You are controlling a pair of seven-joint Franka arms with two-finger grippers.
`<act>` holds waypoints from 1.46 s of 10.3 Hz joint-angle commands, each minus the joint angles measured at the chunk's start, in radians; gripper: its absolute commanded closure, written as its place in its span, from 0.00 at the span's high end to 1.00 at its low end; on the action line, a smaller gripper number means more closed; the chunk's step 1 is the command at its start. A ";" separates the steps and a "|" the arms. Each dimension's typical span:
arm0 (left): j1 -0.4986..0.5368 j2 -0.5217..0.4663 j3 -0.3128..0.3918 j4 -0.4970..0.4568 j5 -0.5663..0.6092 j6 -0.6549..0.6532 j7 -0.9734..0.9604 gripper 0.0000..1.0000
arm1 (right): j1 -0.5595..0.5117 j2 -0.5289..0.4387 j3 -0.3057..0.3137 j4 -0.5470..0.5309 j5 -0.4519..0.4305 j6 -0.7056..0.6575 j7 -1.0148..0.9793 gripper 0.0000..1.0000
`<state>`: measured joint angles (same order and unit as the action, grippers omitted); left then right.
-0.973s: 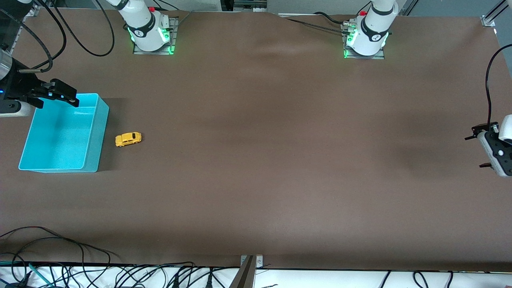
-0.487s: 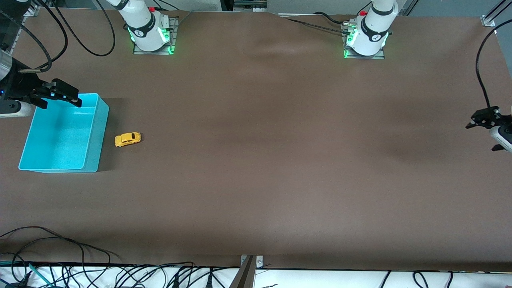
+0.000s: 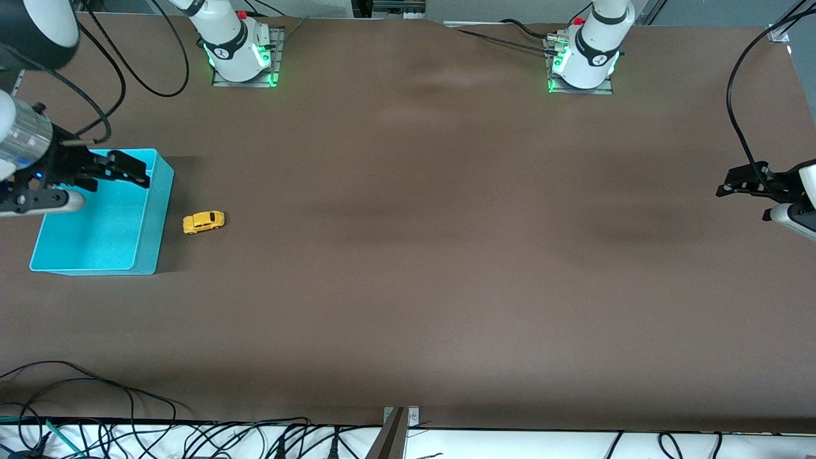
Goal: Wind up and store yellow beetle car
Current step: 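Reach the right gripper to the car while the left gripper withdraws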
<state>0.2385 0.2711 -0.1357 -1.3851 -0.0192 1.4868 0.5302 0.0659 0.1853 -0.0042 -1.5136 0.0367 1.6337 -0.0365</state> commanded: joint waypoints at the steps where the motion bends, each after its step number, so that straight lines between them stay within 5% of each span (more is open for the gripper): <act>1: -0.157 -0.091 0.103 -0.069 -0.027 -0.008 -0.143 1.00 | 0.012 0.013 0.018 -0.154 0.018 0.151 -0.104 1.00; 3: -0.242 -0.191 0.128 -0.185 -0.028 0.051 -0.293 1.00 | 0.009 -0.039 0.024 -0.369 0.022 0.366 -0.355 1.00; 6: -0.274 -0.363 0.152 -0.395 -0.027 0.211 -0.472 1.00 | -0.067 -0.034 0.064 -0.514 0.023 0.469 -0.766 1.00; 15: -0.320 -0.368 0.140 -0.368 0.002 0.171 -0.616 1.00 | -0.198 0.100 0.069 -0.763 0.012 0.872 -1.607 1.00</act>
<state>-0.0725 -0.0914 0.0087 -1.7595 -0.0318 1.6782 -0.0598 -0.0911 0.2473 0.0463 -2.2607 0.0386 2.4259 -1.5048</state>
